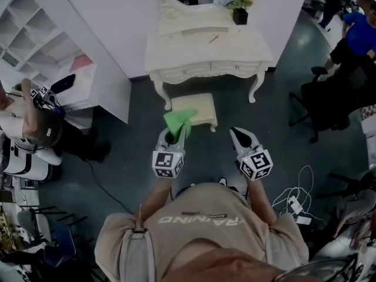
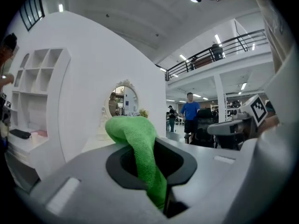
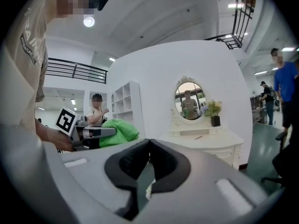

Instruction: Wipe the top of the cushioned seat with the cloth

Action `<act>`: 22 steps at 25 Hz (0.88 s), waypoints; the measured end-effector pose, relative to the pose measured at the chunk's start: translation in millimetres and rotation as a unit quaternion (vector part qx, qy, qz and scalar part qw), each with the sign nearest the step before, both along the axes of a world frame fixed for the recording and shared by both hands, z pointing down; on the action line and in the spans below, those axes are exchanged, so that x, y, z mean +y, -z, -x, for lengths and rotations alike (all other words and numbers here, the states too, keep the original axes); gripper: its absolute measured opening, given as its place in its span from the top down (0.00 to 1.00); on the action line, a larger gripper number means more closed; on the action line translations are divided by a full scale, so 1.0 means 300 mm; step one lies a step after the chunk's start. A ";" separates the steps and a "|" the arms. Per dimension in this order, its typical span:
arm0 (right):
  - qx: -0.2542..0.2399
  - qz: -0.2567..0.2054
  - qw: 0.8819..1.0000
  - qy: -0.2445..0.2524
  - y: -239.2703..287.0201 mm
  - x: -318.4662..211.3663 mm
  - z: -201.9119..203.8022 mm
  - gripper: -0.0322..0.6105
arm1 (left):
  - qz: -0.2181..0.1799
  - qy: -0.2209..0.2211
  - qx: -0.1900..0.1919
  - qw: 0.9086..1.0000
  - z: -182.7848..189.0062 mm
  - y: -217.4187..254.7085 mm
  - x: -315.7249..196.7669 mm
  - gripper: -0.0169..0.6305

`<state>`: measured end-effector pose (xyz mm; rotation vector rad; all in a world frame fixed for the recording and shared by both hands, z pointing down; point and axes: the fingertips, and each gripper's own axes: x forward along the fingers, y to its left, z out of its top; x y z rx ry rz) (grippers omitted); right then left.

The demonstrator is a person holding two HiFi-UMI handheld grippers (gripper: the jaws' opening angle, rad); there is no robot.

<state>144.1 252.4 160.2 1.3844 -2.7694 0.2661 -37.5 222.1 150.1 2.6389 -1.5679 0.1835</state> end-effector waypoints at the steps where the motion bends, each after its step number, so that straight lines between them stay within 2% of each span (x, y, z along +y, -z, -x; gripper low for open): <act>1: 0.000 0.000 1.000 0.000 0.002 -0.008 -0.021 0.95 | -0.002 0.000 -0.005 1.000 -0.015 -0.001 0.010 0.90; 6: 0.000 -0.015 1.000 0.003 0.032 -0.020 -0.049 0.95 | 0.005 0.009 -0.020 1.000 -0.016 -0.029 0.063 0.90; 22: 0.007 -0.020 0.999 0.035 0.022 0.063 0.024 0.95 | 0.024 0.009 -0.013 1.000 0.022 -0.057 0.118 0.90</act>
